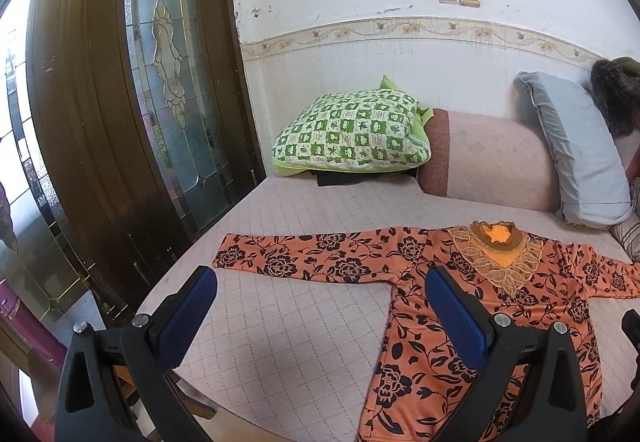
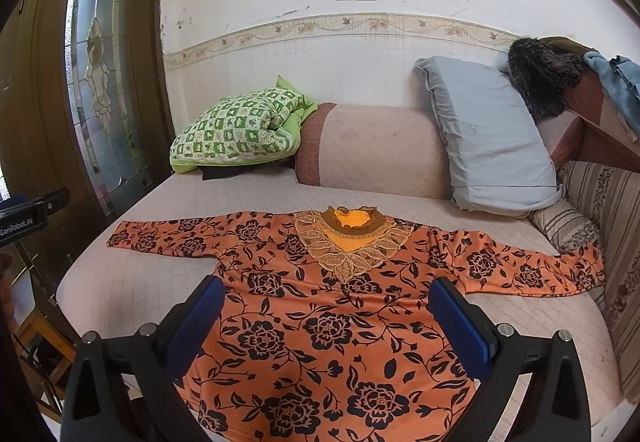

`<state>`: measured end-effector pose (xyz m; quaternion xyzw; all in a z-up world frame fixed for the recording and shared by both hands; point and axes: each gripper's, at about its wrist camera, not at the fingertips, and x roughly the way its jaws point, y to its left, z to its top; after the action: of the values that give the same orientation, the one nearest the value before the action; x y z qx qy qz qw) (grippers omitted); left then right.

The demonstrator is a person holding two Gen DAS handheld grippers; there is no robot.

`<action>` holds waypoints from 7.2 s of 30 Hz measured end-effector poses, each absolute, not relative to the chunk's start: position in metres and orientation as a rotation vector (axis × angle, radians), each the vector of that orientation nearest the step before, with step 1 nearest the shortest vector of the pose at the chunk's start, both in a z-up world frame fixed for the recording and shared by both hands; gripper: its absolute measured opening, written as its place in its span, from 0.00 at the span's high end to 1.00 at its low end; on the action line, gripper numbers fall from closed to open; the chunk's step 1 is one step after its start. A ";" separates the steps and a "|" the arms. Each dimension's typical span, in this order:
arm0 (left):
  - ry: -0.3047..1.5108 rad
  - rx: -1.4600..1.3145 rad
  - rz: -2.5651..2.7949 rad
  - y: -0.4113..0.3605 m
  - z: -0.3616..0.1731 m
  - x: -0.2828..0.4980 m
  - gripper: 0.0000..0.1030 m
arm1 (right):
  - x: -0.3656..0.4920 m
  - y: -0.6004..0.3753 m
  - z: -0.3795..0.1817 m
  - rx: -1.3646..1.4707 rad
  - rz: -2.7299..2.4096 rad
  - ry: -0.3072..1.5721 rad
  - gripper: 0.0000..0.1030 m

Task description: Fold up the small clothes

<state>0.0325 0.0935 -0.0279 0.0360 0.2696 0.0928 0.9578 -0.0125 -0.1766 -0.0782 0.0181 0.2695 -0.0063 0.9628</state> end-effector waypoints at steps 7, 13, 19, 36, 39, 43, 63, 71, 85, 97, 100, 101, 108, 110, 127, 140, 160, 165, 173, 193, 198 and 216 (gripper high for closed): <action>0.554 0.076 0.191 0.092 -0.031 0.035 0.00 | -0.009 -0.175 -0.081 0.034 -0.007 0.552 0.00; 0.678 0.061 0.100 0.074 -0.058 0.056 0.00 | -0.006 -0.192 -0.092 0.058 -0.024 0.573 0.00; 0.925 0.103 -0.026 0.023 -0.121 0.082 0.00 | -0.007 -0.268 -0.120 0.137 -0.181 0.623 0.00; 0.864 0.264 -0.222 -0.120 -0.131 0.152 0.00 | -0.055 -0.555 -0.182 0.486 -0.593 0.604 0.00; 0.843 0.162 -0.151 -0.110 -0.153 0.180 0.00 | -0.044 -0.612 -0.206 0.610 -0.587 0.586 0.04; 0.756 0.119 -0.084 -0.105 -0.159 0.204 0.00 | -0.016 -0.687 -0.245 0.774 -0.628 0.574 0.14; 0.798 0.122 -0.005 -0.075 -0.219 0.276 0.00 | 0.089 -0.749 -0.268 0.863 -0.689 0.456 0.93; 0.733 0.053 0.145 0.000 -0.191 0.283 0.00 | 0.170 -0.569 -0.175 0.710 -0.237 0.433 0.93; 0.764 -0.034 0.358 0.128 -0.194 0.297 0.00 | 0.306 -0.186 -0.239 0.656 0.282 0.746 0.92; 0.834 -0.126 0.425 0.184 -0.200 0.298 0.00 | 0.290 -0.108 -0.237 0.351 0.432 0.804 0.28; 0.881 -0.198 0.478 0.208 -0.208 0.298 0.00 | 0.284 -0.133 -0.227 0.327 0.366 0.743 0.29; 0.893 -0.216 0.496 0.215 -0.211 0.298 0.00 | 0.285 -0.144 -0.230 0.324 0.330 0.747 0.29; 0.999 -0.488 0.554 0.276 -0.239 0.289 0.00 | 0.312 -0.191 -0.316 0.289 0.143 1.011 0.44; 1.004 -0.553 0.553 0.291 -0.244 0.286 0.00 | 0.309 -0.193 -0.329 0.252 0.127 1.027 0.48; 0.983 -0.617 0.461 0.278 -0.248 0.301 0.01 | 0.212 -0.263 -0.268 0.121 0.108 0.835 0.48; 0.973 -0.734 0.478 0.305 -0.262 0.317 0.18 | 0.211 -0.281 -0.293 0.226 0.175 0.827 0.48; 0.848 -0.870 0.376 0.332 -0.273 0.334 0.92 | 0.215 -0.288 -0.279 0.272 0.194 0.781 0.48; 0.758 -0.594 0.268 0.262 -0.207 0.338 0.92 | 0.216 -0.298 -0.273 0.326 0.168 0.749 0.48; 0.684 -0.259 -0.118 0.055 -0.137 0.322 0.92 | 0.210 -0.344 -0.257 0.454 0.056 0.674 0.48; 0.888 -0.147 -0.079 0.032 -0.164 0.359 0.14 | 0.219 -0.387 -0.255 0.520 -0.039 0.714 0.30; 1.118 -0.154 0.090 0.065 -0.230 0.385 0.14 | 0.224 -0.315 -0.243 0.229 0.081 0.727 0.30; 1.180 -0.104 0.084 0.061 -0.243 0.384 0.14 | 0.338 -0.226 -0.319 0.884 0.291 1.021 0.78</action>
<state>0.3837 0.0607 -0.2433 -0.0490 0.5560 0.0397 0.8288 0.3375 -0.2262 -0.3190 0.4078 0.4710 0.1340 0.7706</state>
